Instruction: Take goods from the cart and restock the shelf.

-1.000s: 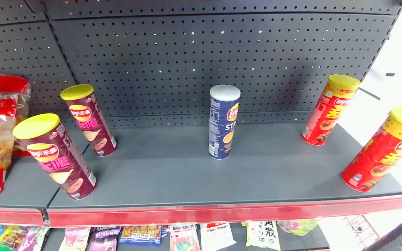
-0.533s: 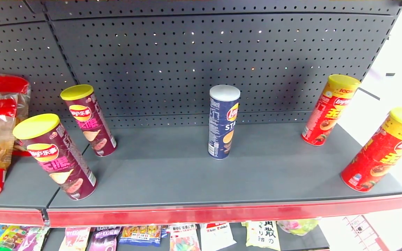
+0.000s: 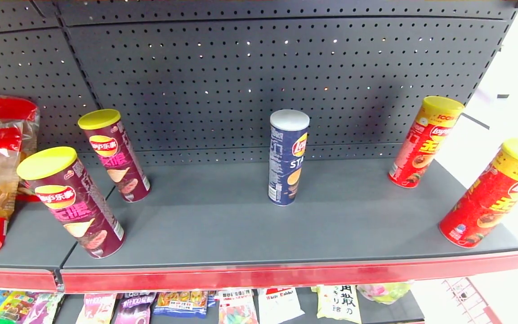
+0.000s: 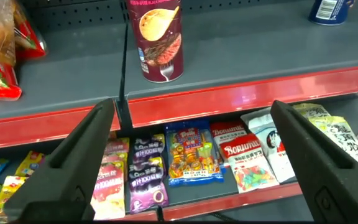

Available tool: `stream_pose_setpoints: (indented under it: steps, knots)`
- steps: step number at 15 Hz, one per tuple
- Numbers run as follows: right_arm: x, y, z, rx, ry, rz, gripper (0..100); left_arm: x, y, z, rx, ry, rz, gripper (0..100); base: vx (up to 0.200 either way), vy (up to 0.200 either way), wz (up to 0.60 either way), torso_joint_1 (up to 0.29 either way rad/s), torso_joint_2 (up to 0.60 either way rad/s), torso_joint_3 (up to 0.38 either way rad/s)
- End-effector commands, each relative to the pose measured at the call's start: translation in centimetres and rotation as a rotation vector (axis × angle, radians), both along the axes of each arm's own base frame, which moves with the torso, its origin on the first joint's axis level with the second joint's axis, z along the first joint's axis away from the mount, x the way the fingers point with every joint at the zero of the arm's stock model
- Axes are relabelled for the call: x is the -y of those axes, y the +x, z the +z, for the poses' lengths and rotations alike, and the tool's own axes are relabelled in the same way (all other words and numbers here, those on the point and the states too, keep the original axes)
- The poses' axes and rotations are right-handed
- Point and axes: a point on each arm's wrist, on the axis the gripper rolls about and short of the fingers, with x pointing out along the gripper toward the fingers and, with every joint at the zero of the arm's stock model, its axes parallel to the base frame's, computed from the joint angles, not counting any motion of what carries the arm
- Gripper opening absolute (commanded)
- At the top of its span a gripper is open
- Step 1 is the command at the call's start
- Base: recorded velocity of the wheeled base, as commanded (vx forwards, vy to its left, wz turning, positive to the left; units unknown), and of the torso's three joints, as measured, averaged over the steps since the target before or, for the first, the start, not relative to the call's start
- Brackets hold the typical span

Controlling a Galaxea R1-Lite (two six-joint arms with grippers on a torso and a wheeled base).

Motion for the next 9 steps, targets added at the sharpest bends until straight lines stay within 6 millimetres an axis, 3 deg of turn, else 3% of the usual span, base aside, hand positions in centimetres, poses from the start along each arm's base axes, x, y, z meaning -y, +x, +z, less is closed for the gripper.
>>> stream_pose_setpoints:
  steps: [1, 2, 9]
  knots:
    - [0.1, -0.4, -1.2, 0.012, 0.002, -0.008, 0, 0.0, 0.0, 0.0, -0.006, -0.001, 0.002, 100, 0.000, 0.000, 0.00, 0.000, 0.00, 0.000]
    - [0.2, -0.6, -2.4, 0.024, 0.001, -0.007, 0, 0.0, 0.0, 0.0, -0.006, 0.001, 0.002, 100, 0.000, 0.000, 0.00, 0.000, 0.00, 0.000]
    - [0.3, -0.7, -2.5, 0.045, 0.003, -0.055, 0, 0.1, 0.0, 0.1, 0.014, 0.034, -0.022, 100, 0.000, 0.000, 0.00, 0.000, 0.00, 0.000]
